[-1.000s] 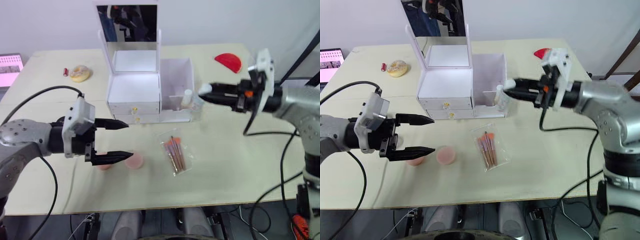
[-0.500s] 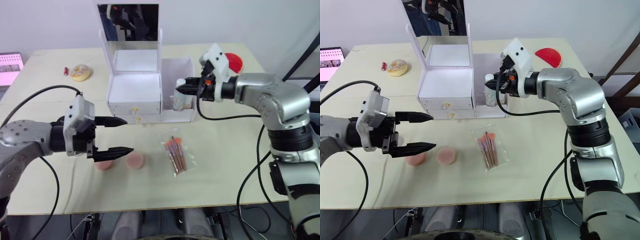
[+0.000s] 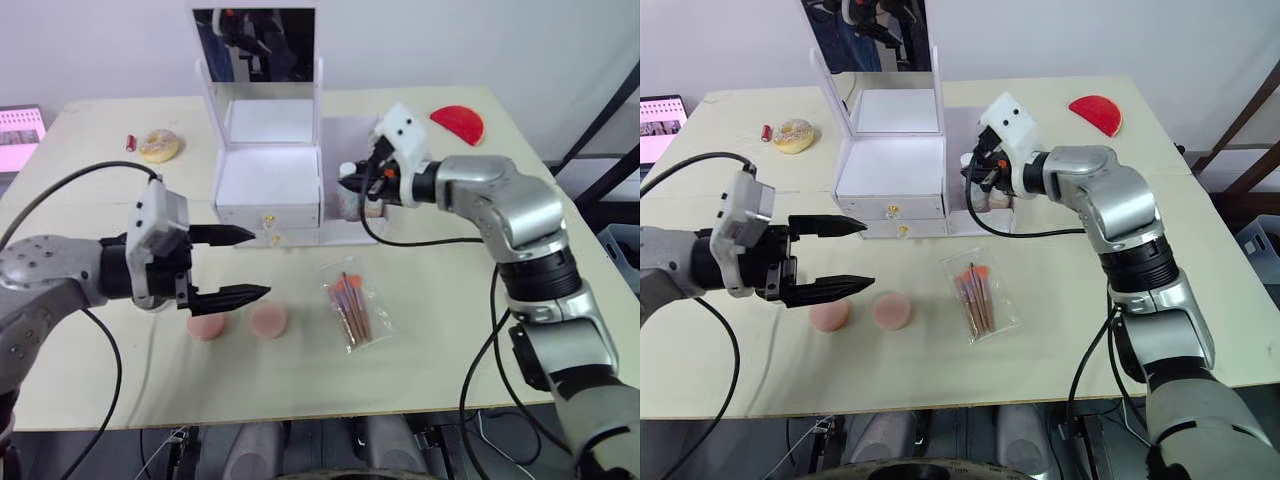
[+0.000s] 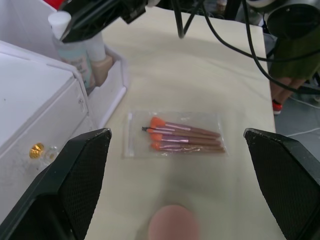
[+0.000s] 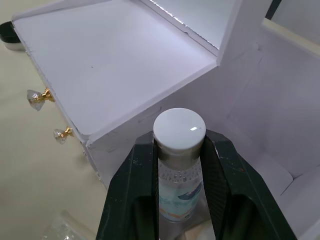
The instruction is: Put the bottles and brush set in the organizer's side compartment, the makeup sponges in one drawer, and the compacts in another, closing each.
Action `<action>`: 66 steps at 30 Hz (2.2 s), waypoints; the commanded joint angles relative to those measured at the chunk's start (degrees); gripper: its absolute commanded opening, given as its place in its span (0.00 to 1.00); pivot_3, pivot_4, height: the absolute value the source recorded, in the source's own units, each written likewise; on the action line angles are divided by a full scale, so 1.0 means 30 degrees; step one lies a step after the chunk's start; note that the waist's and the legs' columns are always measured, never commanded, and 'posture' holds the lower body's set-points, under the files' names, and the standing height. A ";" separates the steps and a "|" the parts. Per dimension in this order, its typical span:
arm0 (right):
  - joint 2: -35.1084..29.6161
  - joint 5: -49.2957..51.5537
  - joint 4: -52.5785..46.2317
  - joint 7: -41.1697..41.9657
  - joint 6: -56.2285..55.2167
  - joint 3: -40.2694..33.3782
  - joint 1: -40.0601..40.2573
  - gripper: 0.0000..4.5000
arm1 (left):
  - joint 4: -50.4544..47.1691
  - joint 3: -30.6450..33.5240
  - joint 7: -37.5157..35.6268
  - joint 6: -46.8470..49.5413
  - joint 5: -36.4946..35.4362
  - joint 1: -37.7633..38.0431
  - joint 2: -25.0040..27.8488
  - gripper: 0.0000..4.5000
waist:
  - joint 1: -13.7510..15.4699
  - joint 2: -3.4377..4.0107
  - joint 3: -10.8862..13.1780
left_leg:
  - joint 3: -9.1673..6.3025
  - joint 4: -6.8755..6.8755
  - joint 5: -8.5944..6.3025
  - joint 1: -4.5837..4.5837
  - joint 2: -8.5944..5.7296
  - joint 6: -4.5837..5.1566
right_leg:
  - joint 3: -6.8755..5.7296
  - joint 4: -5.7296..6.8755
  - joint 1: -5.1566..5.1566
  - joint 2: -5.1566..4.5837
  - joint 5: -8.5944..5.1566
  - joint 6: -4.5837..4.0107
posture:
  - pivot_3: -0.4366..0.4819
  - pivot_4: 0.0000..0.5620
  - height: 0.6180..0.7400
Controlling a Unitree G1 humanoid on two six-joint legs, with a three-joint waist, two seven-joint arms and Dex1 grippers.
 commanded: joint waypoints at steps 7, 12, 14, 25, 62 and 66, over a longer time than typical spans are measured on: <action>0.0647 -0.1496 -0.0497 -0.0644 -0.0839 0.0090 0.0755 0.15 | -0.0095 0.0462 0.0459 0.0066 -0.0586 -0.0685 -0.0007 1.00 | 0.0005 -0.0001 0.0000 | -0.0001 -0.0001 0.0000 -0.0001 0.0000 0.0000 | 0.0000 -0.0001 0.0000 0.0001 0.0000 0.0000 | 0.48 0.27 1.00; 0.1043 -0.2173 -0.0377 -0.0974 -0.1115 0.0227 0.1385 0.15 | 0.0000 0.0405 0.0512 0.0069 -0.0642 -0.0847 0.0017 1.00 | -0.0021 0.0000 0.0000 | 0.0001 0.0000 0.0000 0.0002 0.0000 0.0000 | 0.0002 0.0001 0.0000 0.0002 0.0000 0.0000 | 0.48 0.27 1.00; 0.1216 -0.2223 -0.0428 -0.0977 -0.1064 0.0156 0.1499 0.15 | 0.0011 0.0399 0.0513 0.0060 -0.0640 -0.0857 0.0030 1.00 | -0.0012 0.0000 0.0000 | 0.0001 -0.0001 0.0000 0.0002 0.0000 0.0000 | 0.0005 0.0002 0.0000 0.0003 0.0000 0.0000 | 0.48 0.27 1.00; 0.2301 -0.2082 -0.0681 -0.1497 -0.0680 -0.0437 0.1882 0.15 | 0.0034 0.0300 0.0554 0.0076 -0.0594 -0.0927 0.0060 1.00 | -0.0034 -0.0004 -0.0003 | -0.0001 0.0004 0.0001 0.0016 0.0003 -0.0001 | 0.0013 0.0018 0.0002 0.0014 0.0002 -0.0008 | 0.48 0.27 1.00; -1.0114 0.2098 0.0207 1.1263 -0.8568 -1.5247 1.4836 0.99 | 1.3243 1.1397 -0.5608 -0.5953 0.7748 1.0042 0.2244 1.00 | -0.0017 -0.0006 0.0002 | 0.0134 0.0000 -0.0022 0.0035 0.0053 0.0029 | 0.0024 -0.0052 -0.0003 -0.0006 -0.0061 -0.0012 | 0.48 0.27 1.00; -1.0295 0.1744 0.2367 1.1564 -1.0225 -1.5134 1.5435 0.99 | 1.5063 1.1334 -0.5872 -0.7932 0.8812 1.0533 0.2118 1.00 | 0.0004 -0.0002 0.0004 | 0.0148 0.0019 -0.0026 0.0020 0.0079 0.0018 | 0.0026 -0.0058 -0.0016 -0.0027 -0.0062 -0.0017 | 0.48 0.27 1.00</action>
